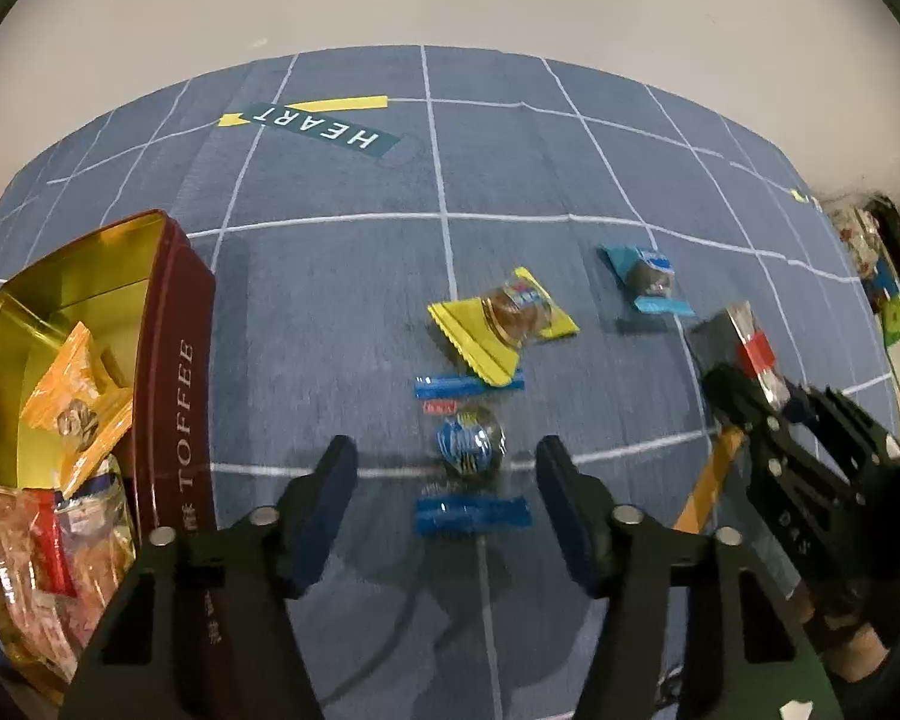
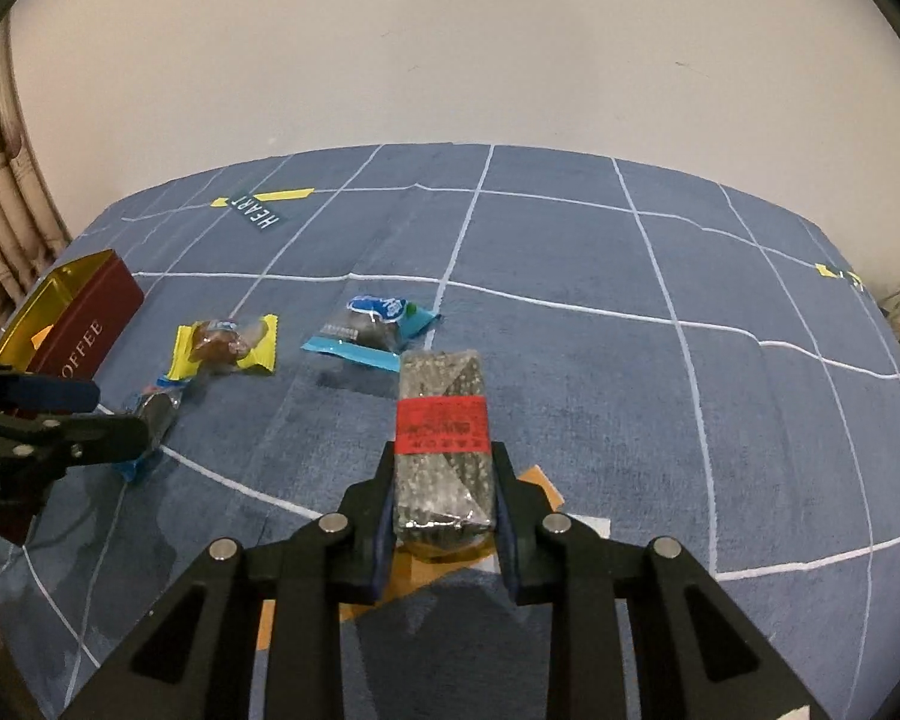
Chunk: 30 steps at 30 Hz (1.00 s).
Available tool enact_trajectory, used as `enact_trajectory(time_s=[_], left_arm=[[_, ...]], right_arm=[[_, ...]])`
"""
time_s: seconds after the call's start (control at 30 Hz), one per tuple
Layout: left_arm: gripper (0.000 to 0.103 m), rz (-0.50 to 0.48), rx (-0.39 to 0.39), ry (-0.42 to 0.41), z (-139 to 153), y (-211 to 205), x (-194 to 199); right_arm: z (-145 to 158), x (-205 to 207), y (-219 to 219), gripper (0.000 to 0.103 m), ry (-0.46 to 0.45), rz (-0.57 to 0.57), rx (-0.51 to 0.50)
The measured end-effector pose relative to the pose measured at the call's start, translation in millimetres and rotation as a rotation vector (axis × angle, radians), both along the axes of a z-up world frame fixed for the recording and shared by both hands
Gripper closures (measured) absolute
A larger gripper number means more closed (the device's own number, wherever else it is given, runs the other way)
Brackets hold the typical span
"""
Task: Organize snacks
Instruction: 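Grasp the blue-wrapped round candy with the left gripper while the right gripper holds the grey bar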
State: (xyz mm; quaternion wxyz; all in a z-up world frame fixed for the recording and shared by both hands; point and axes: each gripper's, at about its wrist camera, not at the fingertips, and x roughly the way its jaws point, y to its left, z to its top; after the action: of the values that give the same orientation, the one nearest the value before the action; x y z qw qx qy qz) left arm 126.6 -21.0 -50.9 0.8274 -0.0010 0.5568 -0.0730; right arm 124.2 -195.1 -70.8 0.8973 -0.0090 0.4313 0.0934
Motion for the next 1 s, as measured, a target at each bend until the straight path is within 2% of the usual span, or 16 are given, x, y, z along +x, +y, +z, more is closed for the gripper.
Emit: enact_trajectory(time_s=[0.27, 0.43, 0.73, 1.0], left_arm=[[0.060, 0.005, -0.007, 0.020, -7, 1, 9], [0.074, 0.004, 0.020, 0.020, -11, -3, 10], [0.076, -0.019, 0.051, -0.003, -9, -7, 0], [0.076, -0.018, 0.035, -0.007, 4, -5, -13]], right_arm=[[0, -3, -3, 0.076, -0.001, 0.001, -0.001], [0, -3, -2, 0.076, -0.002, 0.001, -0.007], [0, -3, 1, 0.076, -0.004, 0.001, -0.036], [-1, -4, 4, 0.076, -0.006, -0.001, -0.055]])
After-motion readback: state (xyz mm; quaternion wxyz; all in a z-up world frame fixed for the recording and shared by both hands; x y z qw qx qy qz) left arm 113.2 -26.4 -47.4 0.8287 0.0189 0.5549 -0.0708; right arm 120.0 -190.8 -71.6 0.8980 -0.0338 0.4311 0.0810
